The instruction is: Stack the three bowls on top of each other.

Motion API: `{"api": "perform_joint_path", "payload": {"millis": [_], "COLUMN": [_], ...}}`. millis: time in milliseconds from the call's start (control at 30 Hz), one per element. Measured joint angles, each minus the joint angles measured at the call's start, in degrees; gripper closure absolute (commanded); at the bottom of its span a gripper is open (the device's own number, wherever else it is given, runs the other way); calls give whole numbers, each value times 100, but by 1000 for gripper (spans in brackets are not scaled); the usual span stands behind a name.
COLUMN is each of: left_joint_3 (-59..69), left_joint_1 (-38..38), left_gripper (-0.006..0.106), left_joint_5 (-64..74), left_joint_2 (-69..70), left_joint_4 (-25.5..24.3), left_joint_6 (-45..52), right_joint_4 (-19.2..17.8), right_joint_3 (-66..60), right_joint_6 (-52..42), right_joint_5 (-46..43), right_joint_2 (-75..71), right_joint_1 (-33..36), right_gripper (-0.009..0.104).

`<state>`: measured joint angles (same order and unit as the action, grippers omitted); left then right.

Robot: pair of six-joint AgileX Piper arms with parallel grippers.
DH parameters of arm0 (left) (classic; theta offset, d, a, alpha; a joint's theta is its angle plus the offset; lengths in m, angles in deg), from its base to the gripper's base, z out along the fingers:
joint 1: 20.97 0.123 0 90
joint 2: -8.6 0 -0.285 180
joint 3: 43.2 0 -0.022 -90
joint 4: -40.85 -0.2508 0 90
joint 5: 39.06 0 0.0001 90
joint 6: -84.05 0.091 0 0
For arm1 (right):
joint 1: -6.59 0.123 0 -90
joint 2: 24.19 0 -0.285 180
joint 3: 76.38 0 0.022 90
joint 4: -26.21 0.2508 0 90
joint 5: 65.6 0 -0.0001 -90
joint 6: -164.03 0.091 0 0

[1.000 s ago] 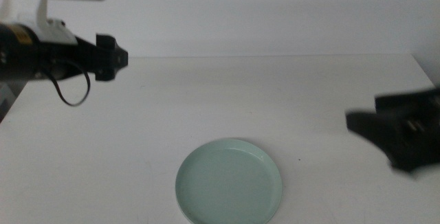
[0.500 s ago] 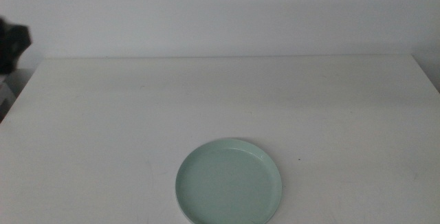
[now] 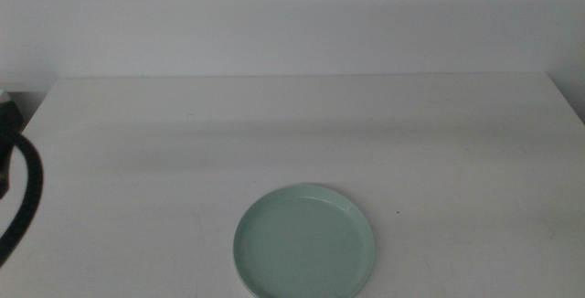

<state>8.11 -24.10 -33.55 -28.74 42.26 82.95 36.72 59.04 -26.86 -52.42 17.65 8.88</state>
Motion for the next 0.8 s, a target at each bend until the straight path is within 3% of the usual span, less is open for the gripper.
{"api": "perform_joint_path", "payload": {"millis": [400, 800], "left_joint_3": [111, 1298], "left_joint_1": [0, 0], "left_gripper": [0, 0], "left_joint_5": [-60, -85], "left_joint_2": [189, 1923], "left_joint_4": [0, 20], "left_joint_6": [-5, -5], "right_joint_4": [-8, -970], "right_joint_3": [-72, -1686], "right_joint_6": [32, 32], "right_joint_5": [219, 178], "right_joint_2": [-128, -2456], "right_joint_1": [0, -13], "right_gripper": [54, 54]}}
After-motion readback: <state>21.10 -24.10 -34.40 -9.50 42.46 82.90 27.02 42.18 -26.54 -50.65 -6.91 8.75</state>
